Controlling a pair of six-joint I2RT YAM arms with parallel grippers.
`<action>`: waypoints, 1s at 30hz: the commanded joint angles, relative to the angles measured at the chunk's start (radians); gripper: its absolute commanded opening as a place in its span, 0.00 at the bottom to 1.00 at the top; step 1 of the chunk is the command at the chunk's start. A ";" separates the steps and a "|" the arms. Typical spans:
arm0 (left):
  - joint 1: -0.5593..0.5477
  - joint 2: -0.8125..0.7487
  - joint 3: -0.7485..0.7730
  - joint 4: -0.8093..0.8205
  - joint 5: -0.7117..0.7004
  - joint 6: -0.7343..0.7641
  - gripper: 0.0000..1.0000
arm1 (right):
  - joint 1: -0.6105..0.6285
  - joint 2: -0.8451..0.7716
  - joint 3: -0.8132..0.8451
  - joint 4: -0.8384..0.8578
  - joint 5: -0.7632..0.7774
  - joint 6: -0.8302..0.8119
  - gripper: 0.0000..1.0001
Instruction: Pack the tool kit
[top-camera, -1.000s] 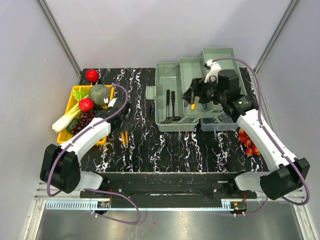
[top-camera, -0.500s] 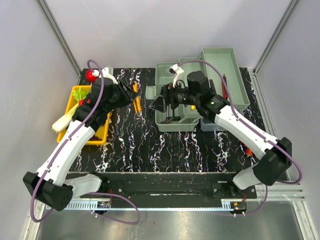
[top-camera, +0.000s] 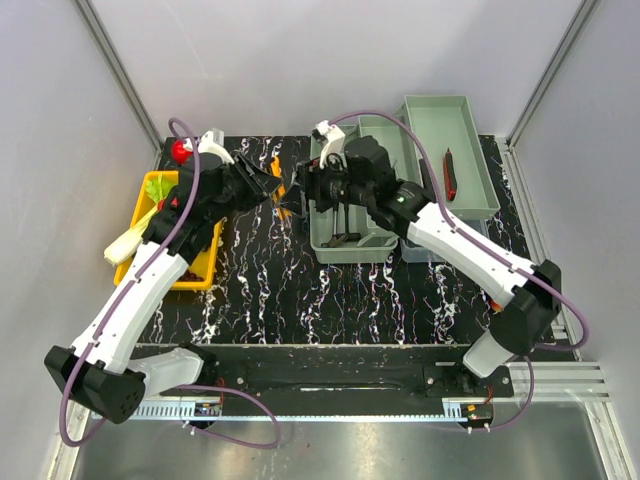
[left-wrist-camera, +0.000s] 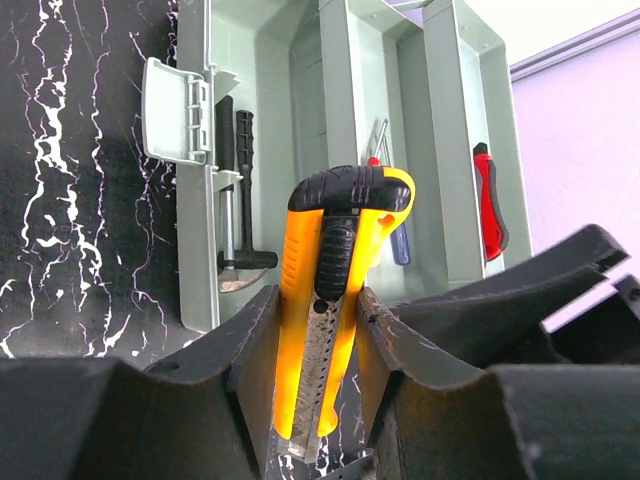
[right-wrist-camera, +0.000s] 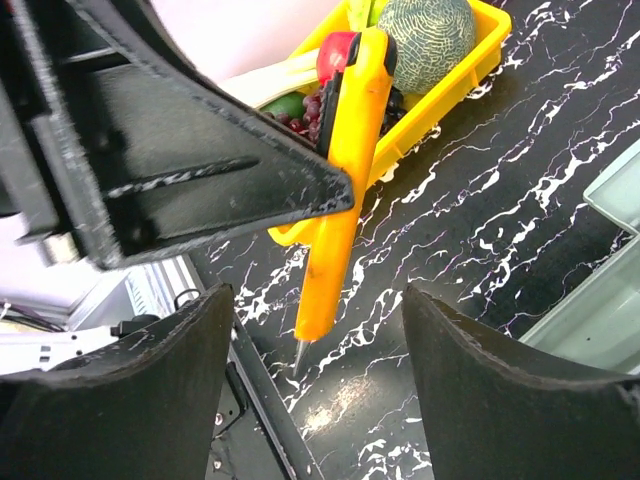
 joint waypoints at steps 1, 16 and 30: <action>-0.005 -0.042 0.051 0.076 0.030 -0.027 0.00 | 0.038 0.057 0.087 -0.034 0.067 -0.007 0.71; -0.005 -0.064 0.050 0.067 0.051 0.016 0.62 | 0.060 0.048 0.087 -0.051 0.239 0.033 0.00; 0.031 -0.174 0.008 0.036 -0.089 0.162 0.99 | -0.154 -0.097 0.138 -0.315 0.563 -0.132 0.00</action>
